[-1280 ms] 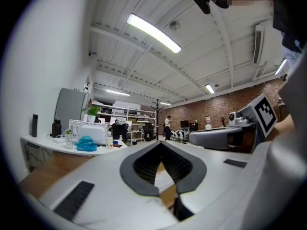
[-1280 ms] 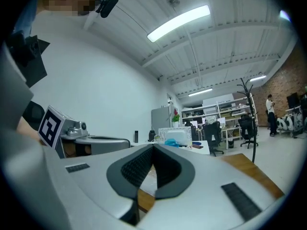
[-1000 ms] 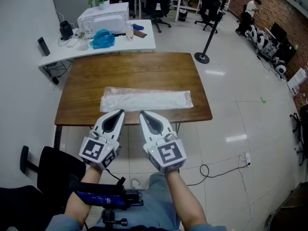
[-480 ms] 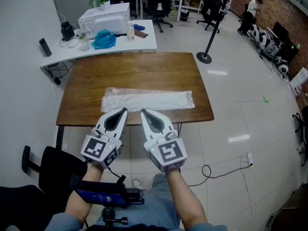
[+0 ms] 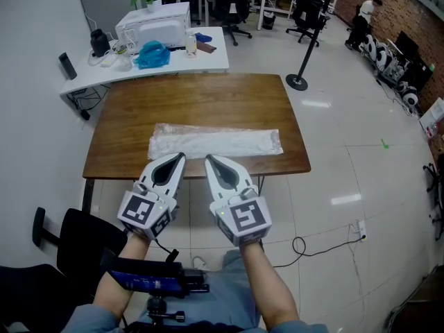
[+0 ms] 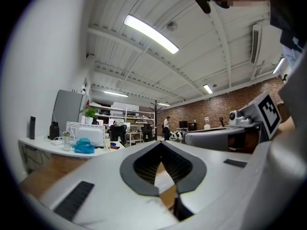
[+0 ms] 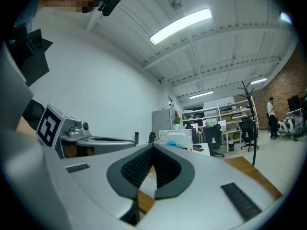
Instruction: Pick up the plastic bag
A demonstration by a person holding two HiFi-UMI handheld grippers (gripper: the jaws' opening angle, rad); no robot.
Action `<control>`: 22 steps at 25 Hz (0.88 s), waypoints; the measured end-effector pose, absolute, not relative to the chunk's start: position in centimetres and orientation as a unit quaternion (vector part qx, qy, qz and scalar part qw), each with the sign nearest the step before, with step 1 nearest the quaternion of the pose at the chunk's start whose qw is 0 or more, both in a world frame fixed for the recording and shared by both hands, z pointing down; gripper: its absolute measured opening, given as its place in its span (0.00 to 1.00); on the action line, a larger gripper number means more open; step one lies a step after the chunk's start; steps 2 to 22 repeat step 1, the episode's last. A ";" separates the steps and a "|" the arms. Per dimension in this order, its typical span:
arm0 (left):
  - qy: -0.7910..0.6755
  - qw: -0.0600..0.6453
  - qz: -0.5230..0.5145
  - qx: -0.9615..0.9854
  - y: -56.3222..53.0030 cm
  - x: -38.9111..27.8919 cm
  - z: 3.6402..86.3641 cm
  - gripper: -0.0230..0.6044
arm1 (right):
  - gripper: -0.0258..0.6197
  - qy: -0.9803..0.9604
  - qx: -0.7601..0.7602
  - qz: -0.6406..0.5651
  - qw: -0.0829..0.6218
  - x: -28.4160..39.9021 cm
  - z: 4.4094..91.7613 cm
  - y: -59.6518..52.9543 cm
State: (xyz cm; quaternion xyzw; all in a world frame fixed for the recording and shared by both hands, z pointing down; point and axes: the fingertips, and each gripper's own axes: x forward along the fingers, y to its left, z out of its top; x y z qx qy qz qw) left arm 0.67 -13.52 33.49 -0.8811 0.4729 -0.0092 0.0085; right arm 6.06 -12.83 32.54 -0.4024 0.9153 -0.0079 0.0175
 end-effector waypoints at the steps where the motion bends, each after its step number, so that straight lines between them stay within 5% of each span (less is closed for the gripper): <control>1: 0.473 0.009 -0.009 -0.881 -13.6 0.6 33.5 0.06 | 0.04 0.915 -0.402 -0.008 0.017 6.0 32.6 -12.8; 22: 0.473 0.009 -0.009 -0.881 -13.6 0.6 33.5 0.06 | 0.04 0.915 -0.402 -0.008 0.017 6.0 32.6 -12.8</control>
